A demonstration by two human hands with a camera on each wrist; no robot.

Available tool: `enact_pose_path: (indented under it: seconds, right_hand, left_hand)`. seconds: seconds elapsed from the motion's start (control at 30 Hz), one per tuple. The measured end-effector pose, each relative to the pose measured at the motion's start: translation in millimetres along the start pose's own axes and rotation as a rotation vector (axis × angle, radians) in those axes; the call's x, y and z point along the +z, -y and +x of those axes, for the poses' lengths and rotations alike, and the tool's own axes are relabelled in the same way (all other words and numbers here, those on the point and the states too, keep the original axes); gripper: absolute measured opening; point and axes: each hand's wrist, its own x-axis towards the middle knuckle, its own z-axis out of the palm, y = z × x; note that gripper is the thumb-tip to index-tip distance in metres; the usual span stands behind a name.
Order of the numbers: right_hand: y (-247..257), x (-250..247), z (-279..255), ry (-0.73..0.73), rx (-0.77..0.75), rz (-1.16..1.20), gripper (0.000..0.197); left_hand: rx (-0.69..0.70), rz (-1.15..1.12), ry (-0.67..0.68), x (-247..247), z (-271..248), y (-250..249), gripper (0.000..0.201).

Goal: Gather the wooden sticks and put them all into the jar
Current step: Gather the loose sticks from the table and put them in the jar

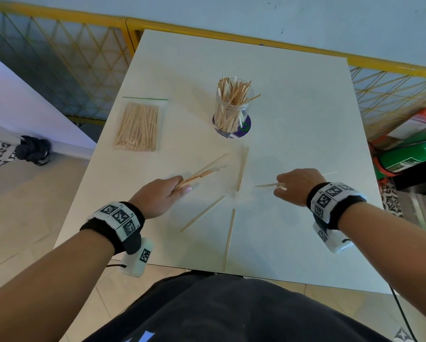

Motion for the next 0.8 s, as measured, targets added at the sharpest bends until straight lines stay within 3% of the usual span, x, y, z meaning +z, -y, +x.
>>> enact_pose_path:
  seconds: [0.13,0.3,0.5,0.63,0.8]
  right_hand:
    - [8,0,-2,0.13,-0.044,0.014,0.041]
    - [22,3,1,0.164,-0.113,0.182,0.036]
    - [35,-24,3,-0.186,-0.166,0.755,0.036]
    - [37,-82,11,-0.442,-0.178,1.159,0.042]
    - [30,-159,38,-0.676,-0.256,1.403,0.047]
  left_hand:
    - [-0.007,-0.009,-0.001,0,-5,4,0.035]
    - [0.016,-0.041,-0.012,0,-9,3,0.031]
    - [0.105,-0.185,-0.1,-10,-5,-11,0.036]
    - [0.232,-0.352,-0.216,-41,19,-42,0.039]
    - [0.343,-0.622,-0.331,-90,60,-88,0.026]
